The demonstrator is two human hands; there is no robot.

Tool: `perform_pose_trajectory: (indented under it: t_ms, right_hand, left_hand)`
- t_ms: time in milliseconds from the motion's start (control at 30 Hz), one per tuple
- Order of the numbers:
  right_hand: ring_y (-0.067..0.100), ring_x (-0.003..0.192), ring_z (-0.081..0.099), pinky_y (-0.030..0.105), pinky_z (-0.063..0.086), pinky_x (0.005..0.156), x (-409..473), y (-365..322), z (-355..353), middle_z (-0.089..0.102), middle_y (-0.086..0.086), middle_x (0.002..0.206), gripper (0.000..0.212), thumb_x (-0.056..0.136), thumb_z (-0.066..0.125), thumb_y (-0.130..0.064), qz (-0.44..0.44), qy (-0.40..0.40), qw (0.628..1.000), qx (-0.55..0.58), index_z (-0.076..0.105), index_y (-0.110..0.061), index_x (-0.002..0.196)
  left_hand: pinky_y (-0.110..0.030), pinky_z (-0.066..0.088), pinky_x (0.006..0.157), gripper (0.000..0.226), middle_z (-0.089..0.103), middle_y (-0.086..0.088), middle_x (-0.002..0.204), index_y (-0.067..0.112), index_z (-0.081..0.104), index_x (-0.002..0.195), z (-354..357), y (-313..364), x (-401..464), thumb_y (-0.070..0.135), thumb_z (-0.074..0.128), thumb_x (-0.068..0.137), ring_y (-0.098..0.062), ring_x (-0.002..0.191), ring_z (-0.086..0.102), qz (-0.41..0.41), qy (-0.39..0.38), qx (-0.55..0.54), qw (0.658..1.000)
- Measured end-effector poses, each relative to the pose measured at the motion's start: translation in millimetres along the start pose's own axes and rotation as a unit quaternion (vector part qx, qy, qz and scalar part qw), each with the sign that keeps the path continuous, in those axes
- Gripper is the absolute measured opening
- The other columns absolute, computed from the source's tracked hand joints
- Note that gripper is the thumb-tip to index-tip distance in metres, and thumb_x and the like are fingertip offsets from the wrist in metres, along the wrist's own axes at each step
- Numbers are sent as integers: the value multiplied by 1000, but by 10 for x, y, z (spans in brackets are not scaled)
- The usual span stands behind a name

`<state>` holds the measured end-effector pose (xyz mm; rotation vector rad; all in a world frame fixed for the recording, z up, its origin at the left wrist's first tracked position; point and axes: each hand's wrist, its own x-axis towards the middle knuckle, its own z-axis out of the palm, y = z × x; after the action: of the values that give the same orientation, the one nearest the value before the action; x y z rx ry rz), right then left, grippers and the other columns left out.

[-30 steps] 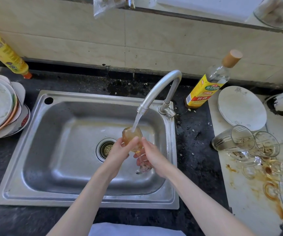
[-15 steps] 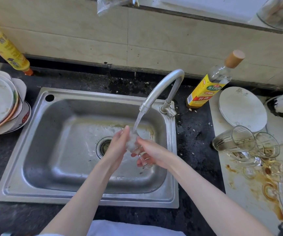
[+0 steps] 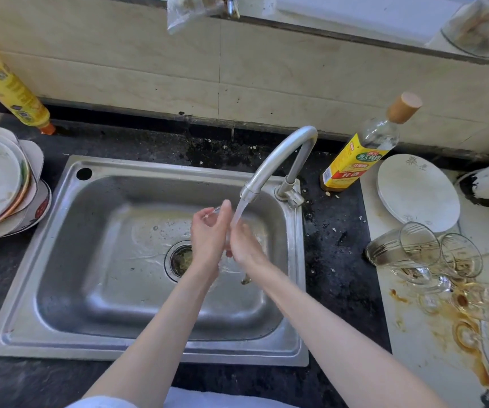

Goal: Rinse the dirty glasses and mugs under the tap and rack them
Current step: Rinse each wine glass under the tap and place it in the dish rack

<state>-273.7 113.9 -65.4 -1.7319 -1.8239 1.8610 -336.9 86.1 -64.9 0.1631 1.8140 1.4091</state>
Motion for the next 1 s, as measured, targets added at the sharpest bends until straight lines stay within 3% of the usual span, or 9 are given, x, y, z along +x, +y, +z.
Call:
perform_pose_trajectory:
  t_ms: [233, 300, 367, 467, 533, 600, 700, 867, 1000]
  right_hand:
    - [9, 31, 19, 13, 15, 37, -141, -66, -290, 27, -5, 37, 73, 91, 8, -67, 154, -134, 969, 137, 48, -13, 63]
    - [11, 37, 36, 18, 27, 41, -146, -60, -203, 46, -2, 47, 77, 94, 1, -61, 94, -67, 990, 81, 60, -13, 82]
    - [20, 80, 63, 30, 44, 70, -178, -19, -58, 65, 3, 93, 73, 93, -3, -58, -21, 24, 998, -47, 56, -26, 121]
    - [24, 112, 56, 40, 41, 91, -172, 50, 2, 59, 3, 123, 77, 87, -5, -65, -79, 88, 990, -82, 47, -30, 132]
    - [12, 78, 62, 27, 46, 70, -142, -9, -85, 67, 3, 91, 78, 89, -4, -64, -47, 41, 998, 14, 64, -27, 105]
    - [9, 33, 33, 14, 25, 40, -125, -98, -213, 42, -1, 43, 72, 91, 4, -66, 88, -74, 984, 140, 47, -18, 58]
    - [10, 28, 17, 12, 13, 37, -103, -79, -240, 24, -4, 35, 67, 87, 15, -73, 160, -158, 943, 244, 31, -20, 49]
    - [21, 94, 57, 36, 45, 82, -192, 130, 76, 62, -1, 100, 78, 88, 0, -67, -65, 82, 994, 16, 56, -20, 114]
    - [9, 34, 28, 16, 16, 39, -144, -5, -105, 35, -5, 43, 77, 88, 2, -69, 90, -70, 971, 211, 50, -15, 62]
  left_hand:
    - [-23, 46, 64, 19, 68, 1, 76, 14, 68, 94, -127, 125, -26, 30, 59, 87, -13, 73, 62, 34, -111, 11, 993]
    - [-29, 51, 68, 28, 68, -2, 78, 11, 68, 88, -94, 100, -31, 37, 58, 88, -17, 75, 63, 38, -78, 8, 996]
    - [-40, 52, 81, 35, 69, -5, 84, 13, 65, 75, -16, 131, -37, 41, 52, 90, -20, 81, 64, -6, -6, -11, 1000]
    - [-39, 51, 86, 36, 68, -5, 86, 22, 66, 74, 54, 207, -56, 38, 42, 95, -20, 86, 63, -21, 40, -37, 998]
    - [-28, 53, 75, 30, 68, -2, 86, 26, 66, 77, 9, 251, -96, 36, 44, 96, -15, 84, 64, 23, -3, -29, 999]
    - [-20, 50, 69, 13, 68, 1, 89, 30, 66, 84, -69, 228, -95, 33, 56, 91, -9, 80, 62, 92, -91, 5, 992]
    - [-19, 50, 72, 23, 69, 3, 87, 28, 65, 102, -81, 209, -73, 22, 71, 81, -6, 78, 63, 112, -142, 29, 983]
    - [-27, 47, 70, 17, 63, 8, 56, 18, 64, 81, -4, 399, 94, 23, 52, 91, -2, 57, 57, 75, 74, 49, 993]
    - [-23, 46, 68, 16, 69, 9, 74, 21, 65, 87, -13, 383, 21, 27, 52, 93, -2, 69, 60, 129, -83, 106, 982]
